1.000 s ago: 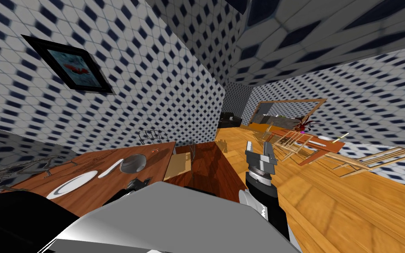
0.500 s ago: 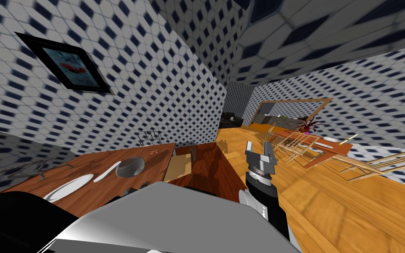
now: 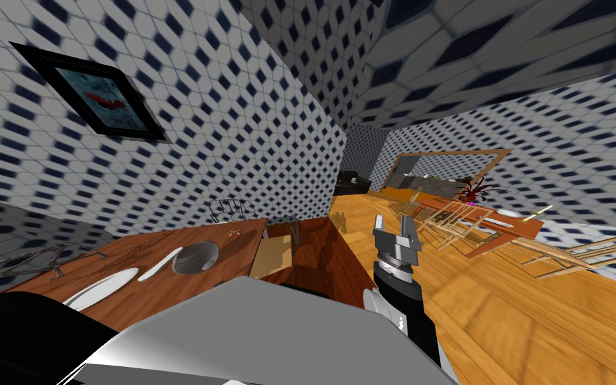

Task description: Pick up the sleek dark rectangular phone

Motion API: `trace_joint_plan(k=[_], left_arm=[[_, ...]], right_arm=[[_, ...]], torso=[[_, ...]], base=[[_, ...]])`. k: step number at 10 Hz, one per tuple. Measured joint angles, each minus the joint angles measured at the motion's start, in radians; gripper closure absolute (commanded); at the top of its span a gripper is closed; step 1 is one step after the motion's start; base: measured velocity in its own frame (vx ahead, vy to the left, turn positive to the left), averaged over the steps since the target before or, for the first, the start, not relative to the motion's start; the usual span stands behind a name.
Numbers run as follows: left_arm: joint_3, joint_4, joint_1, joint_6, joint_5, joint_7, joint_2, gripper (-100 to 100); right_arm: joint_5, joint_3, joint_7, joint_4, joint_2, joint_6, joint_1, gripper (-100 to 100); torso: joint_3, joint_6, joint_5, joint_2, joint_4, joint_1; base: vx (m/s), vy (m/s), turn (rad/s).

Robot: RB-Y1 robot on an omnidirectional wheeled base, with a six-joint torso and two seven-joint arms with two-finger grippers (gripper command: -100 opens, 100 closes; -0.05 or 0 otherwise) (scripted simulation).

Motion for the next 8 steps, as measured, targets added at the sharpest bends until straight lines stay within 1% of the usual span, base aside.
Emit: trace_joint_plan(k=[1,2,3,4,5,6,8], left_arm=[[0.003,0.036,-0.012,0.011,0.027,0.005,0.013,-100],[0.018,0.038,-0.011,0.029,0.017,0.019,0.005,-100],[0.023,0.081,-0.028,0.042,0.048,0.025,0.018,-100],[0.037,0.121,-0.04,0.062,0.07,0.036,0.023,-100],[0.05,0.137,-0.044,0.081,0.063,0.053,0.018,-100],[0.065,0.157,-0.047,0.108,0.071,0.069,0.022,-100],[0.096,0.229,-0.077,0.16,0.101,0.097,0.039,-100]], right_arm=[[0.0,0.0,0.0,0.0,0.0,0.0,0.0,0],[0.0,0.0,0.0,0.0,0.0,0.0,0.0,0],[0.0,0.0,0.0,0.0,0.0,0.0,0.0,0],[0.0,0.0,0.0,0.0,0.0,0.0,0.0,0],[0.0,0.0,0.0,0.0,0.0,0.0,0.0,0],[0.0,0.0,0.0,0.0,0.0,0.0,0.0,0],[0.0,0.0,0.0,0.0,0.0,0.0,0.0,0]], torso=[[0.0,0.0,0.0,-0.001,0.0,0.001],[-0.001,0.0,0.0,-0.001,0.0,0.001],[-0.001,0.0,0.0,-0.001,0.0,0.002],[-0.002,0.0,0.001,-0.003,-0.001,0.005],[-0.001,0.0,0.001,-0.003,-0.001,0.003],[-0.002,0.0,0.001,-0.003,-0.001,0.003],[-0.002,0.0,0.001,-0.004,-0.001,0.005]], base=[[0.047,0.046,0.007],[0.048,0.061,0.02],[0.08,0.108,0.027],[0.068,0.078,-0.001],[0.076,0.066,0.014],[0.088,0.094,0.024],[0.074,0.112,0.012]])
